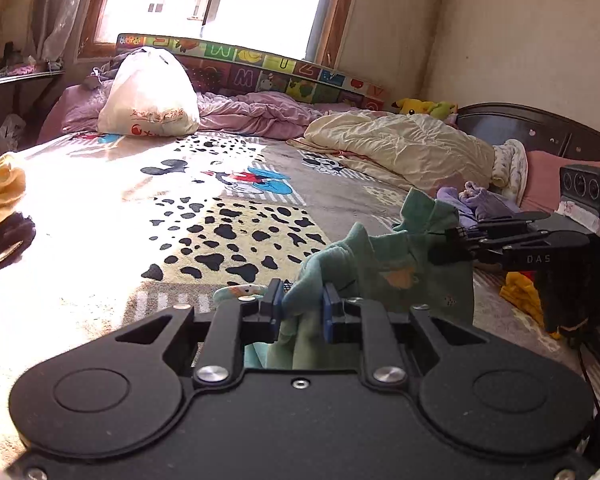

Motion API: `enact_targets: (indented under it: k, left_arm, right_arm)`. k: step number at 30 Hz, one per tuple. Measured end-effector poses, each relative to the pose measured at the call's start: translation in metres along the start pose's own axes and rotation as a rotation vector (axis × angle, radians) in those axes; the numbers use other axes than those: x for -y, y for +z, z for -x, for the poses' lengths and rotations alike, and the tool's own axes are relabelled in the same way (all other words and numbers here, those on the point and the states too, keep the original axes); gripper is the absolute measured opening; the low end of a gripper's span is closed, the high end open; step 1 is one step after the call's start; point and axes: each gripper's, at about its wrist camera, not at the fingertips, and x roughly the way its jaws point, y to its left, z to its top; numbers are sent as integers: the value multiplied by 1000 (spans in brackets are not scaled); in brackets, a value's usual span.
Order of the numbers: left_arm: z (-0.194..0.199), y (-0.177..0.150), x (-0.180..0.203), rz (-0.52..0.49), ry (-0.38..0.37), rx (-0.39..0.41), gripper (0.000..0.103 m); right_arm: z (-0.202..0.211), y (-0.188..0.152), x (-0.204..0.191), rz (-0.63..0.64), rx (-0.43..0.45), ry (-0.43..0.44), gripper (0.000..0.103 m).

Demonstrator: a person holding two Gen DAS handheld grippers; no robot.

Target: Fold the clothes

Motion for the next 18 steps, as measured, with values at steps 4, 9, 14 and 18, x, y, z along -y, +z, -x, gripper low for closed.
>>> enact_targets:
  k: [4, 9, 14, 18]
  left_arm:
    - [-27, 6, -26, 193, -51, 14, 16]
    - [-60, -5, -45, 324, -62, 6, 14]
    - [-87, -20, -70, 466, 50, -72, 18]
    - [-81, -25, -84, 548, 48, -86, 55]
  right_arm:
    - [-18, -18, 32, -170, 34, 17, 21]
    - [-36, -40, 60, -338, 87, 14, 21]
    - [-72, -62, 86, -508, -2, -62, 35]
    - [-48, -79, 92, -628, 131, -10, 52]
